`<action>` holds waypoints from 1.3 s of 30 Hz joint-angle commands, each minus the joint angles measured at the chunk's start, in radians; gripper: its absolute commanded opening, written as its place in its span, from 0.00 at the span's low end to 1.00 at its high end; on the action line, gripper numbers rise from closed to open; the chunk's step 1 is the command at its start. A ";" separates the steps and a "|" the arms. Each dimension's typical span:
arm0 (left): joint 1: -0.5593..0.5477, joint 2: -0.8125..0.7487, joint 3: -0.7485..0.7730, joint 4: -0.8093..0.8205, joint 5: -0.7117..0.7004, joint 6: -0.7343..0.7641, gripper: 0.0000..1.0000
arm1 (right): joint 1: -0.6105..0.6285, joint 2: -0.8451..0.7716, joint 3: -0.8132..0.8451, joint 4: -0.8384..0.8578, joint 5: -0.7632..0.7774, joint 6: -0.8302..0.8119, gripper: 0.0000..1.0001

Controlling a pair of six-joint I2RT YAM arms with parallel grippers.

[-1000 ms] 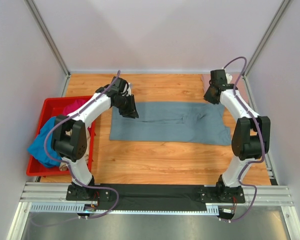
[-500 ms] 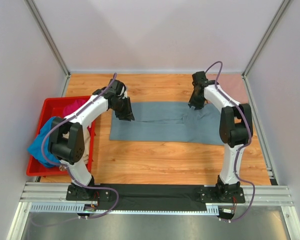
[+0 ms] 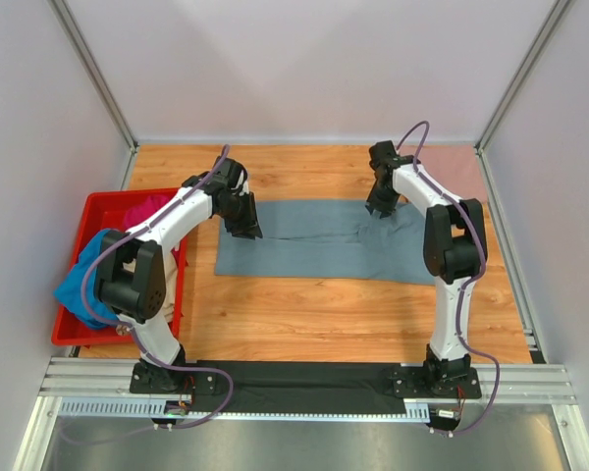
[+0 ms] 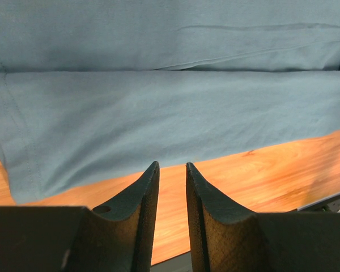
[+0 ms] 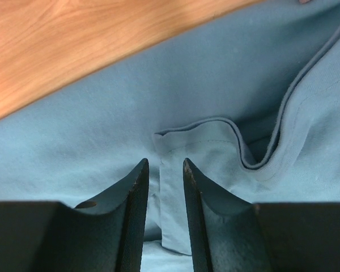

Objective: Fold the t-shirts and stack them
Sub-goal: Fold the tshirt

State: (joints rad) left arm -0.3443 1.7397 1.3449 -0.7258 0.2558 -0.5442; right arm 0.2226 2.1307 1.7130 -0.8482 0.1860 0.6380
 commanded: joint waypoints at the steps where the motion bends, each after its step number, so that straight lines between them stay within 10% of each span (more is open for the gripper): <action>1: 0.005 -0.043 0.007 -0.009 -0.003 -0.003 0.33 | 0.011 0.024 0.059 -0.012 0.053 0.025 0.32; 17: 0.010 -0.039 0.005 -0.011 -0.001 0.010 0.33 | 0.015 0.069 0.109 -0.045 0.102 0.052 0.27; 23: 0.010 -0.039 0.002 -0.012 0.000 0.015 0.33 | 0.018 0.052 0.103 -0.028 0.110 0.046 0.01; 39: 0.011 -0.046 -0.021 0.003 0.003 -0.002 0.33 | 0.067 -0.003 0.069 0.043 0.110 0.002 0.00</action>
State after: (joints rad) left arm -0.3378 1.7397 1.3327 -0.7349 0.2558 -0.5415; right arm 0.2871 2.1899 1.7809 -0.8394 0.2672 0.6529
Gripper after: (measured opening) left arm 0.328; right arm 0.005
